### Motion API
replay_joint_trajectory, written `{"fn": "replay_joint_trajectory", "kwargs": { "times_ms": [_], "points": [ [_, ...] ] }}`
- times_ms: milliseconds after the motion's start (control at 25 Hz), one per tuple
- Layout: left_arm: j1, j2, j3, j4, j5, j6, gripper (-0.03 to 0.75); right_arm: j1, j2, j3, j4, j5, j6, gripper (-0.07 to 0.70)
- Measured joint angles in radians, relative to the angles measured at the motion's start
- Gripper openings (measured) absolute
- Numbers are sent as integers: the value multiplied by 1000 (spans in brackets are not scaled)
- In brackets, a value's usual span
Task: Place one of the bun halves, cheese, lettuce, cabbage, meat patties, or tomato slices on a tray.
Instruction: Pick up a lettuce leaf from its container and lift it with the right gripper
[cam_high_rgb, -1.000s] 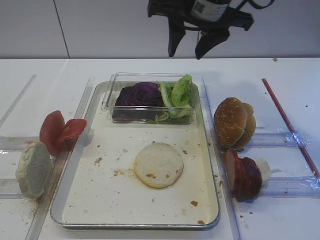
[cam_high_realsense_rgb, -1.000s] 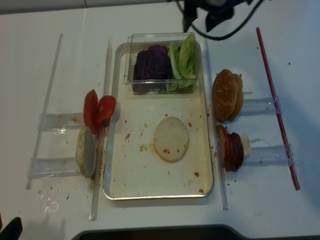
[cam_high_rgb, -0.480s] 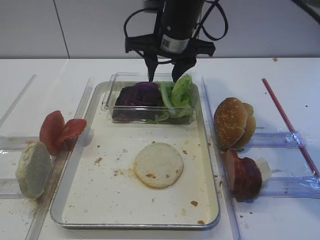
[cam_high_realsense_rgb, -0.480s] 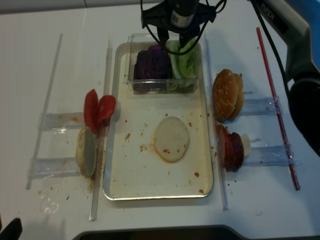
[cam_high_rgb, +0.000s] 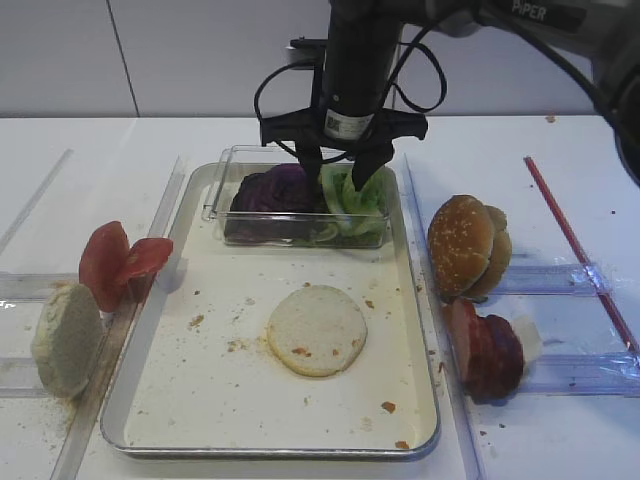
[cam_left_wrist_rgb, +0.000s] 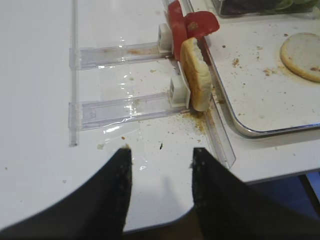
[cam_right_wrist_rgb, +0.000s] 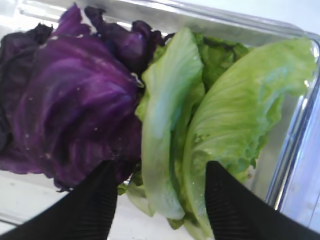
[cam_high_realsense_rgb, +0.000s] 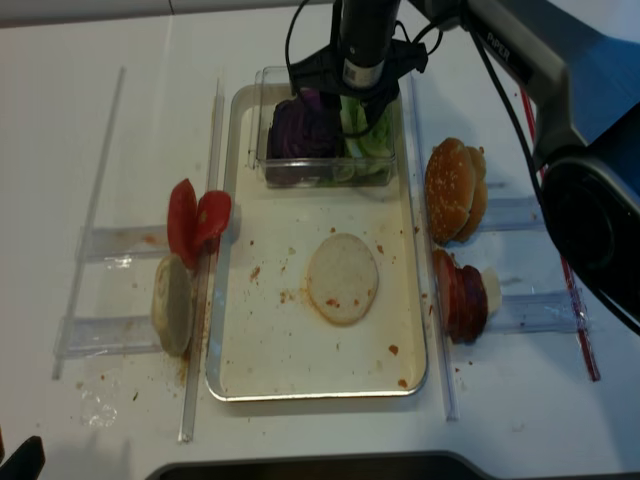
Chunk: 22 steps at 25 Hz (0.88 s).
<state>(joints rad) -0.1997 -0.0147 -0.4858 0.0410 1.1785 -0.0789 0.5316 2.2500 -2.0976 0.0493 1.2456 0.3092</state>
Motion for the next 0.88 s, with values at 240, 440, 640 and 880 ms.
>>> {"fn": "replay_joint_trajectory", "kwargs": {
  "times_ms": [240, 440, 640, 880],
  "points": [
    [0, 0, 0, 0, 0, 0, 286, 0, 25, -2, -26, -4, 0, 438],
    [0, 0, 0, 0, 0, 0, 286, 0, 49, -2, -35, -5, 2, 432],
    [0, 0, 0, 0, 0, 0, 286, 0, 63, -2, -39, -7, 2, 322],
    [0, 0, 0, 0, 0, 0, 286, 0, 64, -2, -39, -7, 6, 140]
  ]
}}
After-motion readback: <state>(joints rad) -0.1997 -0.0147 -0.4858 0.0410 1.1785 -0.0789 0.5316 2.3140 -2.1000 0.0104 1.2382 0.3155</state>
